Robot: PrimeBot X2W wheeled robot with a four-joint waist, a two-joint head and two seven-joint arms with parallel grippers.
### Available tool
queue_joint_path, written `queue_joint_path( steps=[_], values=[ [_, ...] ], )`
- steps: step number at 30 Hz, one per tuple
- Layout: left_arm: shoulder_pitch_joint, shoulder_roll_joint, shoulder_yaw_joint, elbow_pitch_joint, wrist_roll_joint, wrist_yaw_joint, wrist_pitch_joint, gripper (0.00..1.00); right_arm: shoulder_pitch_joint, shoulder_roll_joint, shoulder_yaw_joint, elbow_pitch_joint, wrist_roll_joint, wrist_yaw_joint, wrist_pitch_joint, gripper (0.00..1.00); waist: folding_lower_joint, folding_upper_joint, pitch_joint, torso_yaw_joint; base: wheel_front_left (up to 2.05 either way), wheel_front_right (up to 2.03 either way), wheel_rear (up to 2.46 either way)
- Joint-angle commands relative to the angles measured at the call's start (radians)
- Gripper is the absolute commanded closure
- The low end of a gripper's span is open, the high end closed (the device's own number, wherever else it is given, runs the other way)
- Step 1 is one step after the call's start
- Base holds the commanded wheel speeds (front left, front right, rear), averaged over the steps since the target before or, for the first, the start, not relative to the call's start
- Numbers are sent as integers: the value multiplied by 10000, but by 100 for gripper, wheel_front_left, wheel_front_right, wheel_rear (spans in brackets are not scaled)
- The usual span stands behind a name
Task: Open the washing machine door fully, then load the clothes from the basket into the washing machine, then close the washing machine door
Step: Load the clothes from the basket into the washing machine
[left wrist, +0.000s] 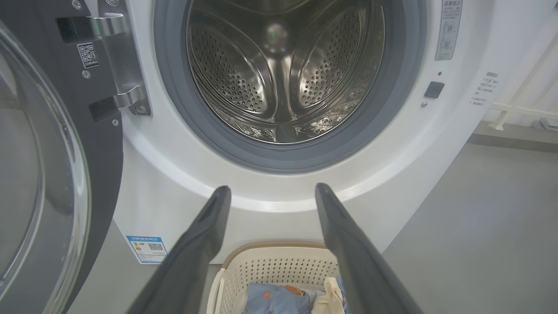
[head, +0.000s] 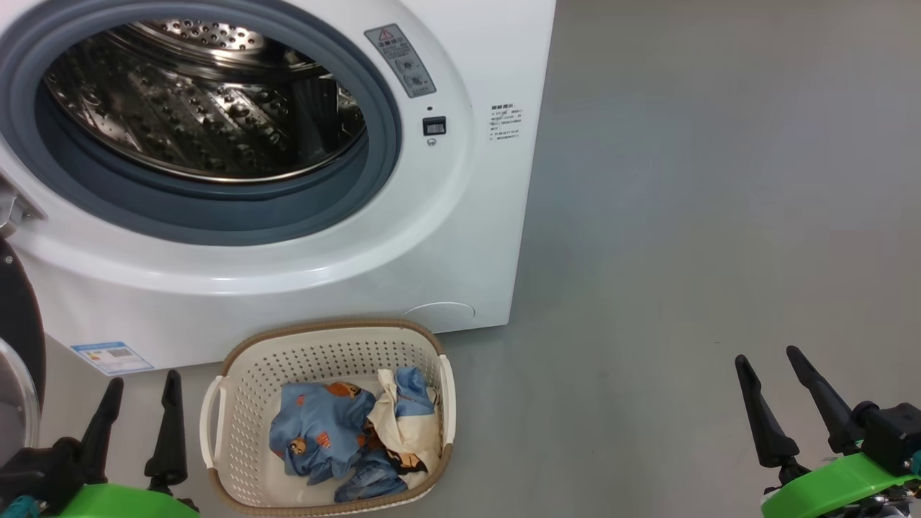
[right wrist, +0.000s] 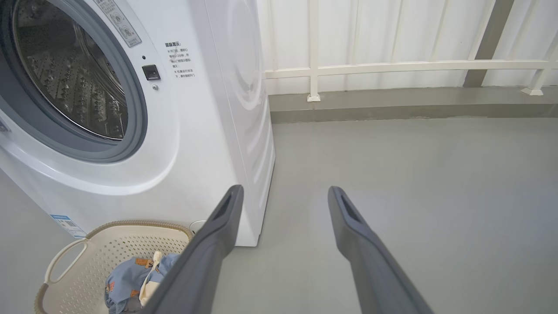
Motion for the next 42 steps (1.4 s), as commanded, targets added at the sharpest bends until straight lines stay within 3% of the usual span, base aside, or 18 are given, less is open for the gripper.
queue_joint_path(
  steps=[1,21,32,42],
  values=[
    [-350,172,377,-254,76,-15,-63,0,-121,-182,194,-238,-16,16,-120,0,0,0,11,12,0,0,0],
    [-339,-608,588,840,187,-15,-63,0,-386,46,179,-319,-36,16,-120,0,0,0,525,-45,0,0,0],
    [-1165,-718,-372,2153,31,-15,-63,0,-946,342,239,-432,-116,16,-120,0,0,0,1622,-118,0,0,0],
    [-2907,-211,-1555,4060,-348,-15,-63,0,-1785,547,443,-544,-190,16,-120,0,0,0,2989,-325,0,0,0]
  ],
)
